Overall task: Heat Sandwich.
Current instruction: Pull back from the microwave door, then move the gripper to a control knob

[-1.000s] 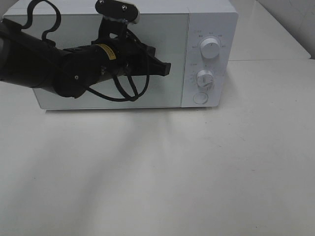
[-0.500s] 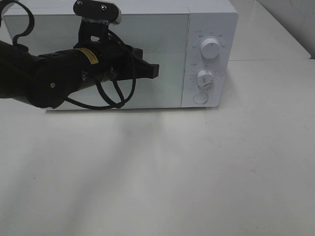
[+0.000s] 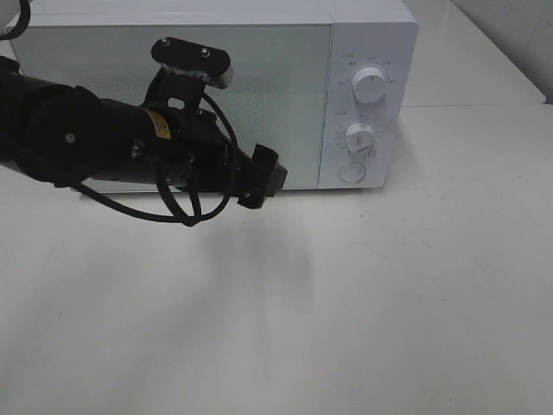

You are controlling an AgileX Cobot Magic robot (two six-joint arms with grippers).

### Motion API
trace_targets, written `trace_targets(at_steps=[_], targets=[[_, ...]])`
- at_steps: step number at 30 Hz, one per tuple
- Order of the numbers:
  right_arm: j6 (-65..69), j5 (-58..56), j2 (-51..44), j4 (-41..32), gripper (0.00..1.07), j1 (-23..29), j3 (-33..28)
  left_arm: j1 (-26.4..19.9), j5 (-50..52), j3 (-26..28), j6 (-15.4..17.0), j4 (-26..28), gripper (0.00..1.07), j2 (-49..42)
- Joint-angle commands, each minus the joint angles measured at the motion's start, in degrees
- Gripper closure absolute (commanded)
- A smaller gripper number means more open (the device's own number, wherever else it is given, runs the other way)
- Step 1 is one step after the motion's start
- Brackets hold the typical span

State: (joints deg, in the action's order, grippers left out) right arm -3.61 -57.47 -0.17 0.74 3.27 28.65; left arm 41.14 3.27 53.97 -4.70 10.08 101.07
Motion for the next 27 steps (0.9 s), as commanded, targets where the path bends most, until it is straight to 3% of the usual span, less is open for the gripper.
trace_targets(at_steps=[1,17,20,22,27], targets=[[0.6,0.4,-1.5,0.2,0.32,-0.3,-0.1,0.3,-6.2,-0.1,-0.1,0.3,0.07,-1.4],[0.6,0.4,-1.5,0.2,0.32,-0.3,-0.1,-1.6,-33.2,1.0,0.3,0.9,0.08,-7.2],[0.6,0.4,-1.5,0.2,0.32,-0.3,-0.1,-5.3,-42.3,2.4,0.3,1.1,0.08,-7.4],[0.6,0.4,-1.5,0.2,0.32,-0.3,-0.1,-6.2,-43.8,2.6,0.3,1.1,0.08,-7.6],[0.6,0.4,-1.5,0.2,0.32,-0.3,-0.1,-14.2,-51.0,2.6,0.1,1.1,0.08,-11.2]])
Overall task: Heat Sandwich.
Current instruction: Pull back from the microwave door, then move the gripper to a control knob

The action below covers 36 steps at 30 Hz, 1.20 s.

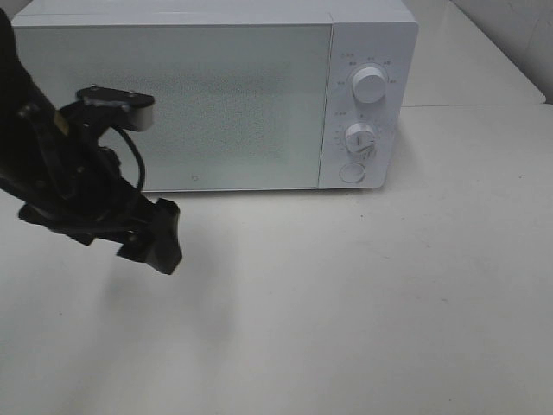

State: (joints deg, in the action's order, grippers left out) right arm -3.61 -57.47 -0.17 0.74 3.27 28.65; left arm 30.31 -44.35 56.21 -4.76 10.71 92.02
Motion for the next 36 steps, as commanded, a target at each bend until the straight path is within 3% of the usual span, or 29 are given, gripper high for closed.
trace_targets(at_steps=[1,4,8,13,17,25,31,36], targets=[[0.6,0.4,-1.5,0.2,0.32,-0.3,-0.1,-4.7,-4.1,0.3,0.2,0.5,0.08,-3.0],[0.6,0.4,-1.5,0.2,0.32,-0.3,-0.1,-8.4,-5.6,0.3,0.1,0.5,0.08,-4.7],[0.6,0.4,-1.5,0.2,0.32,-0.3,-0.1,-19.1,-9.6,-0.1,-0.4,-0.2,0.08,-9.3],[0.6,0.4,-1.5,0.2,0.32,-0.3,-0.1,-23.6,-10.7,-1.1,-0.1,-0.6,0.08,-11.5],[0.6,0.4,-1.5,0.2,0.32,-0.3,-0.1,-31.4,-13.4,-4.1,0.7,-2.3,0.08,-15.7],[0.6,0.4,-1.5,0.2,0.32,-0.3,-0.1,-33.8,-13.6,-10.2,3.4,-5.4,0.08,-22.9],[0.6,0.4,-1.5,0.2,0.32,-0.3,-0.1,-33.8,-13.5,-16.2,3.3,-6.3,0.08,-32.8],[0.6,0.4,-1.5,0.2,0.32,-0.3,-0.1,-33.7,-13.2,-18.2,2.9,-6.4,0.08,-41.5]])
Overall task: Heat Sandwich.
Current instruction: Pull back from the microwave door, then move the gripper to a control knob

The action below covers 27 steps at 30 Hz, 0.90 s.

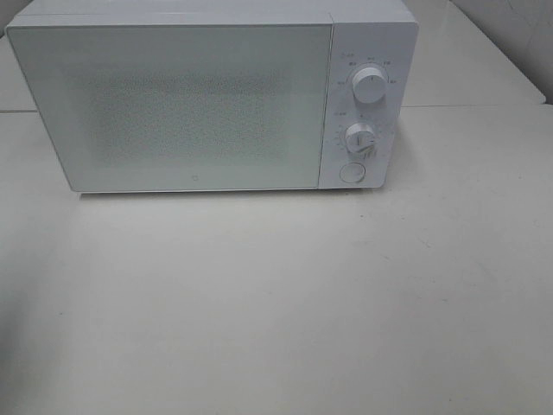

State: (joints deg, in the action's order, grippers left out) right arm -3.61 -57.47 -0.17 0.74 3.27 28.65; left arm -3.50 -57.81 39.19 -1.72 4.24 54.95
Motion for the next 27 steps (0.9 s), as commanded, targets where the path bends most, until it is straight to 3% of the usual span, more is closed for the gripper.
trace_targets(at_steps=[1,8,14,27], targets=[[0.6,0.4,-1.5,0.2,0.32,-0.3,-0.1,0.1,0.3,-1.6,-0.5,0.1,0.08,-6.4],[0.6,0.4,-1.5,0.2,0.32,-0.3,-0.1,0.1,0.6,-4.9,-1.2,0.1,0.08,-18.4],[0.6,0.4,-1.5,0.2,0.32,-0.3,-0.1,0.1,-1.3,-8.2,-4.7,-0.3,0.08,-32.5],[0.6,0.4,-1.5,0.2,0.32,-0.3,-0.1,0.1,-3.4,-9.6,-4.5,1.0,0.08,-49.8]])
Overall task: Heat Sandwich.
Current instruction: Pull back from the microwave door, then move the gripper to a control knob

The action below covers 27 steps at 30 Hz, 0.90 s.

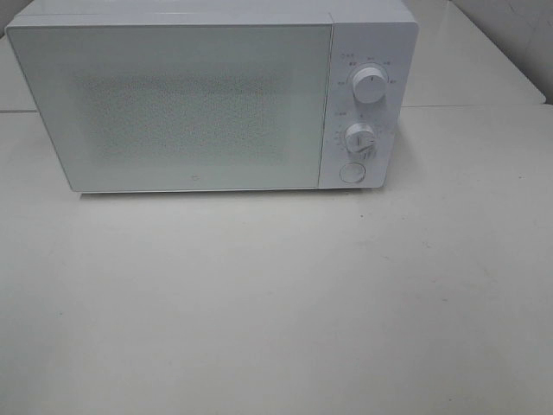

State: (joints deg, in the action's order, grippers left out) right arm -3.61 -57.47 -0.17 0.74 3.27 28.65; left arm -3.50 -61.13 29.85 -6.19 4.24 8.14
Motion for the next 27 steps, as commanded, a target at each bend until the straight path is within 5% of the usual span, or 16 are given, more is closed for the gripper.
trace_targets(at_steps=[1,27], targets=[[0.6,0.4,-1.5,0.2,0.32,-0.3,-0.1,0.1,-0.1,-0.2,-0.1,1.0,0.08,-5.1],[0.6,0.4,-1.5,0.2,0.32,-0.3,-0.1,0.1,-0.1,-0.2,0.1,1.0,0.08,-9.7]])
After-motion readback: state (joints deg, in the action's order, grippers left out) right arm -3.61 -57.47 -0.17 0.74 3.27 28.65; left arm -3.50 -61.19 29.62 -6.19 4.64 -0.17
